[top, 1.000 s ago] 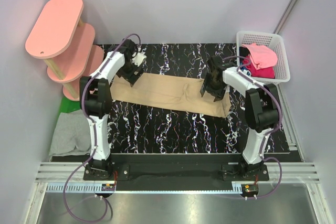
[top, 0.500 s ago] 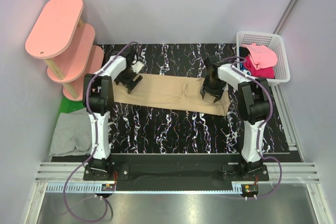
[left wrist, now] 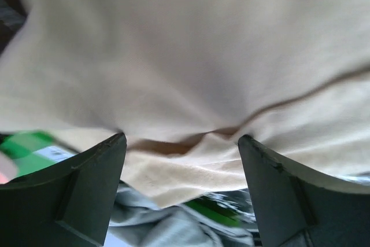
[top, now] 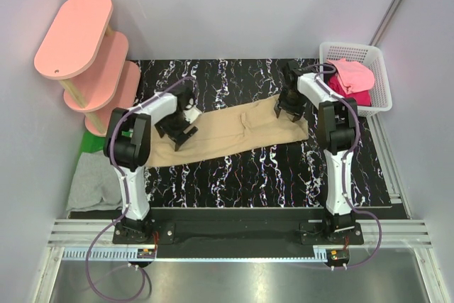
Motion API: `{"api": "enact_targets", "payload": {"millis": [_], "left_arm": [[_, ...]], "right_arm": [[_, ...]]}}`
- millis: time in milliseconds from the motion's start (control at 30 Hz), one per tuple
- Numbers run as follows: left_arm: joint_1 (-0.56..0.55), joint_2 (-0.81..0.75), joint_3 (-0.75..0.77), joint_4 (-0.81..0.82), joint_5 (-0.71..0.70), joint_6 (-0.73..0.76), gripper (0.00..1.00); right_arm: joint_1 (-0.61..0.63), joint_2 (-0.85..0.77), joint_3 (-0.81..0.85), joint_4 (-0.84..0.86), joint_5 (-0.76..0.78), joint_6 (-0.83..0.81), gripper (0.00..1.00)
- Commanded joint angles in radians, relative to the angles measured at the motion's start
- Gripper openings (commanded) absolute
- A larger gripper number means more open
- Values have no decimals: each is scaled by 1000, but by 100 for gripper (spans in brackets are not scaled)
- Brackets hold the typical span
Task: Fold and stack the t-shirts
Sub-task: Fold the tshirt
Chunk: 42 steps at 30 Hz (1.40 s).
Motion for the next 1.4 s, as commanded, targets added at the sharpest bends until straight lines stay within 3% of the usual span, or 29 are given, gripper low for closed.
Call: {"api": "enact_targets", "payload": {"millis": [0,300,400,700,1033,1133,1367], "left_arm": [[-95,-52,-23,-55,116,-50,85],[-159,4,-32,-104,272,-84,84],[-179,16,-55,-106,331,-84,84],[-308,62,-63,-153,631,-41,84],[-422,134,60,-195,818,-56,85],[-382,93,120,-218,864,-64,85],[-204,-39,507,-311,898,-116,88]], "right_arm": [[-60,96,126,-12,-48,-13,67],[-78,384,676,-121,-219,-45,64],[-78,444,776,-113,-258,-47,63],[-113,535,841,33,-497,-10,61],[-173,564,894,212,-612,60,59],[-178,535,911,217,-605,36,59],[-175,362,902,260,-612,28,62]]}}
